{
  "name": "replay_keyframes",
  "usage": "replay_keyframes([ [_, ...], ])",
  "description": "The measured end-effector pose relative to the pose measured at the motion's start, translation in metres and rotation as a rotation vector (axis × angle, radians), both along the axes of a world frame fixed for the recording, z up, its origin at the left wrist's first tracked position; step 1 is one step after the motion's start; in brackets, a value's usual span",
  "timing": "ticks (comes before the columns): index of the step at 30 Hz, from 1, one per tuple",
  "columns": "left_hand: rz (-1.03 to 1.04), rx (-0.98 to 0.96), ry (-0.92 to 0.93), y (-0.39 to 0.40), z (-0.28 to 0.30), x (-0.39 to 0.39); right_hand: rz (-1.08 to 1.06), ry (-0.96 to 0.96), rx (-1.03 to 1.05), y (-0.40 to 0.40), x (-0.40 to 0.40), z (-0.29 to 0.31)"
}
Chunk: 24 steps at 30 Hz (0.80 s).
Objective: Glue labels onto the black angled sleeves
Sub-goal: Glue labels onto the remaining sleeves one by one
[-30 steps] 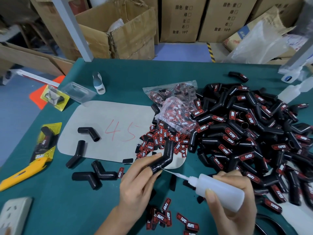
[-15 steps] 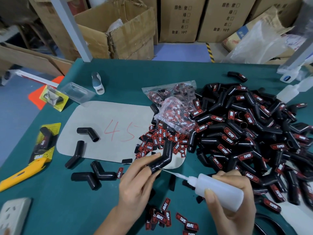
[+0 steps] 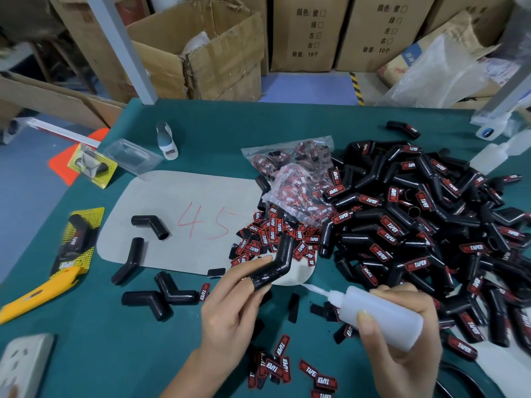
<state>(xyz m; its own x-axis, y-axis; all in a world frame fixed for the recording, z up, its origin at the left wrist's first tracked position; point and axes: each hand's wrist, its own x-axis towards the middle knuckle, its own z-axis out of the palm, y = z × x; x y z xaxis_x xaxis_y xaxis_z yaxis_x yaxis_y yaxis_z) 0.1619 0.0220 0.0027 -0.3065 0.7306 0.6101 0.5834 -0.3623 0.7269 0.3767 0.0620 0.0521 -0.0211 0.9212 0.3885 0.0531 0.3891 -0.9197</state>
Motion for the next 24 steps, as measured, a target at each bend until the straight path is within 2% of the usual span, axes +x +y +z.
replay_keyframes([
  [4, 0.041, -0.08, -0.144, 0.001, 0.005, -0.003, -0.053, 0.064, -0.121, 0.005, 0.002, 0.002],
  [7, 0.006, -0.099, -0.34, 0.002, 0.012, -0.004, -0.068, 0.109, -0.253, 0.011, 0.0, -0.001],
  [10, 0.012, -0.15, -0.607, 0.006, 0.015, -0.008, 0.029, 0.029, -0.306, 0.018, -0.004, -0.013],
  [12, 0.006, -0.174, -0.701, 0.008, 0.015, -0.013, 0.105, -0.06, -0.363, 0.018, -0.009, -0.022],
  [16, -0.045, -0.21, -0.789, 0.01, 0.012, -0.023, 0.117, -0.365, -0.376, 0.017, -0.017, -0.035],
  [24, -0.262, -0.278, -0.847, 0.012, 0.008, -0.023, 0.059, -0.485, -0.398, 0.026, -0.021, -0.048],
])
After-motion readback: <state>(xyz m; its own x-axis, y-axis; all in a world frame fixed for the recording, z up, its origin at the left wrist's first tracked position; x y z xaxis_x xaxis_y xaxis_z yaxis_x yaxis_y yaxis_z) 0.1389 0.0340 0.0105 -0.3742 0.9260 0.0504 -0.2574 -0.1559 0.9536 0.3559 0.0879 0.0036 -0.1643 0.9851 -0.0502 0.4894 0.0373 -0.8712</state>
